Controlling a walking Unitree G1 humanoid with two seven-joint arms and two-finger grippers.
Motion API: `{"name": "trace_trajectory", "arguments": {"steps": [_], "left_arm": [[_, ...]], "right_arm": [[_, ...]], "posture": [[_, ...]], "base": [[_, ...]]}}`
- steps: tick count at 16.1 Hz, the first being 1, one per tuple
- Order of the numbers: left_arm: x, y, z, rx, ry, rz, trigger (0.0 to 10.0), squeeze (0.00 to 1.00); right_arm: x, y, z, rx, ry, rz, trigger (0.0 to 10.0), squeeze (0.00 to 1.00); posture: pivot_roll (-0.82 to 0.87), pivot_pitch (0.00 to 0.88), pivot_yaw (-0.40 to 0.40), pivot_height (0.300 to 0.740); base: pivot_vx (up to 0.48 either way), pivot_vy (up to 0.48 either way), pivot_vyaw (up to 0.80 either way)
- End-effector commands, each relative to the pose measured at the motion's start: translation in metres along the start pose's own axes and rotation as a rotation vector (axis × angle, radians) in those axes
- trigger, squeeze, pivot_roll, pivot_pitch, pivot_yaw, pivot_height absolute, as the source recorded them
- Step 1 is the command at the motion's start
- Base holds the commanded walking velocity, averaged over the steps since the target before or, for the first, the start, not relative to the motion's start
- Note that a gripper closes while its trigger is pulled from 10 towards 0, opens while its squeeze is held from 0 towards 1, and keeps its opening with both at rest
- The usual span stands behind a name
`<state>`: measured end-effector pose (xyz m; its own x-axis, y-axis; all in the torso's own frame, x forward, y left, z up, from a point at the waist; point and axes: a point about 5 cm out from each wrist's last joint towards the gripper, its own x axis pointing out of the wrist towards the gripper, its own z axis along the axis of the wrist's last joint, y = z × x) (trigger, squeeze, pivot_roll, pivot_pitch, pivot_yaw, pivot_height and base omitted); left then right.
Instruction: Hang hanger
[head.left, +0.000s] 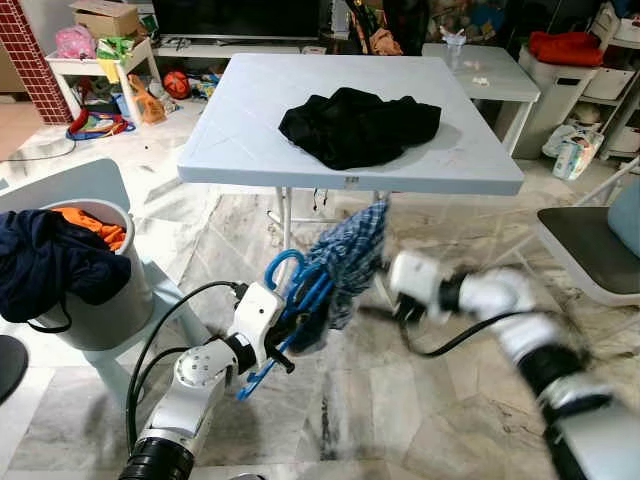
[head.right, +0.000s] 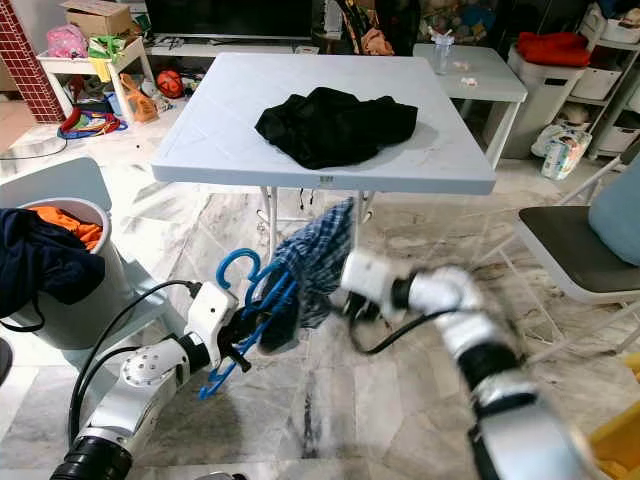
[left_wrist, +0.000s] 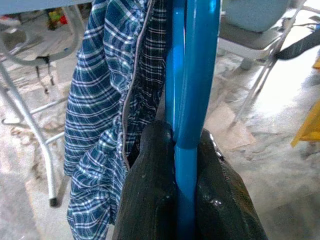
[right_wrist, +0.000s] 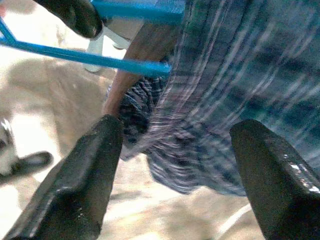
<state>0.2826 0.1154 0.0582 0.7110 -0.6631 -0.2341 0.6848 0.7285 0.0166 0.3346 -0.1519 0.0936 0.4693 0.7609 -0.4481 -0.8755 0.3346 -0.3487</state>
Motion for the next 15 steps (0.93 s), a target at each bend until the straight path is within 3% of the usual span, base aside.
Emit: {"name": "trace_trajectory", "arguments": {"steps": [1, 2, 3, 4, 6, 7, 15], "left_arm": [[0.002, -0.003, 0.007, 0.008, -0.027, -0.022, 0.0, 0.0], [0.004, -0.006, 0.011, -0.001, -0.038, -0.043, 0.0, 0.0], [0.005, -0.008, 0.015, -0.008, -0.05, -0.057, 0.0, 0.0], [0.005, -0.01, 0.018, -0.004, -0.056, -0.069, 0.0, 0.0], [0.006, -0.012, 0.021, 0.0, -0.059, -0.082, 0.0, 0.0], [0.006, -0.012, 0.022, 0.001, -0.058, -0.085, 0.0, 0.0], [-0.007, -0.009, 0.018, 0.062, 0.012, -0.118, 0.0, 0.0]], "right_arm": [[-0.004, -0.004, -0.004, 0.075, -0.002, -0.051, 10.0, 1.0], [0.002, 0.003, -0.009, 0.188, -0.017, -0.066, 10.0, 0.93], [0.007, 0.006, -0.011, 0.278, -0.037, -0.098, 10.0, 0.35], [0.01, 0.009, -0.011, 0.316, -0.05, -0.132, 10.0, 0.0], [0.014, 0.008, -0.011, 0.36, -0.047, -0.204, 10.0, 0.0], [0.015, 0.006, -0.011, 0.376, -0.048, -0.25, 0.0, 0.0], [-0.005, -0.016, -0.014, 0.355, -0.003, -0.288, 0.0, 0.0]], "posture": [[-0.06, 0.0, -0.031, 0.74], [-0.06, 0.0, -0.03, 0.74], [-0.06, 0.0, -0.028, 0.74], [-0.06, 0.0, -0.027, 0.74], [-0.05, 0.0, -0.024, 0.74], [-0.05, 0.0, -0.022, 0.74], [-0.04, 0.0, -0.016, 0.74]], "base": [[0.0, 0.0, 0.0], [0.0, 0.0, 0.0], [0.0, 0.0, 0.0], [0.0, 0.0, 0.0], [0.0, 0.0, 0.0], [0.0, 0.0, 0.0], [0.0, 0.0, 0.0]]}}
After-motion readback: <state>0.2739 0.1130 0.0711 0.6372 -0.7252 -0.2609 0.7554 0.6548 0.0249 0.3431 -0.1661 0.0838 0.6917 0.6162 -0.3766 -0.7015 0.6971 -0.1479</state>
